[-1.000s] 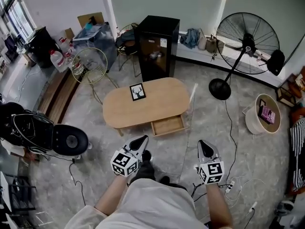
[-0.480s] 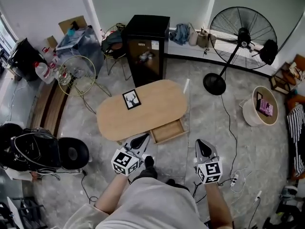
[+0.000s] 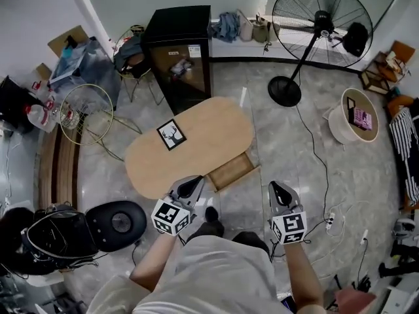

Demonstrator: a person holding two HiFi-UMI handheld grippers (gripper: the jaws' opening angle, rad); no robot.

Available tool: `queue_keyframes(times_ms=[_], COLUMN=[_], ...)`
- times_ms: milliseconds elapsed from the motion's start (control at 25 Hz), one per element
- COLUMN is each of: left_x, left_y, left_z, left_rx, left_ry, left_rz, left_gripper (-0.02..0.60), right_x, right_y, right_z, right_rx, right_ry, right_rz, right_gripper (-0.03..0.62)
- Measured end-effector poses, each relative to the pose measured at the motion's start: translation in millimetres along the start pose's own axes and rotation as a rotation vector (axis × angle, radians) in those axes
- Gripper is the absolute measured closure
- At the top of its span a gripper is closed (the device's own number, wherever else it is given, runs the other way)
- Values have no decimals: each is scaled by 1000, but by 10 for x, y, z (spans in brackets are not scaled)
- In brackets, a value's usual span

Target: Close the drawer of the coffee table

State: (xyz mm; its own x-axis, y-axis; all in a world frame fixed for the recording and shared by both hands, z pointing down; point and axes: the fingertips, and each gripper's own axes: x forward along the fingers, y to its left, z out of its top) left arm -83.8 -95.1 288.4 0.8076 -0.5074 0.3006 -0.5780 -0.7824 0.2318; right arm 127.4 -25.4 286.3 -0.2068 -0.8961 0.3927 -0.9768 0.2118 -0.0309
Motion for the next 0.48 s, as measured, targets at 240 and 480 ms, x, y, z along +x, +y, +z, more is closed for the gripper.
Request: queue_keyframes(times_ms=[240,480], left_x=[145,393], left_y=[289,433], left_z=[-211,-380], left_rx=[-29,-65], left_ry=[39,66], left_rz=[-41,-49], left_gripper=[575,575], right_x=[209,477], right_y=[69,-64], right_z=[-183,-376], right_rx=[20,37], right_ry=[48,97], right_rz=[-32,-25], right_gripper=[583,583])
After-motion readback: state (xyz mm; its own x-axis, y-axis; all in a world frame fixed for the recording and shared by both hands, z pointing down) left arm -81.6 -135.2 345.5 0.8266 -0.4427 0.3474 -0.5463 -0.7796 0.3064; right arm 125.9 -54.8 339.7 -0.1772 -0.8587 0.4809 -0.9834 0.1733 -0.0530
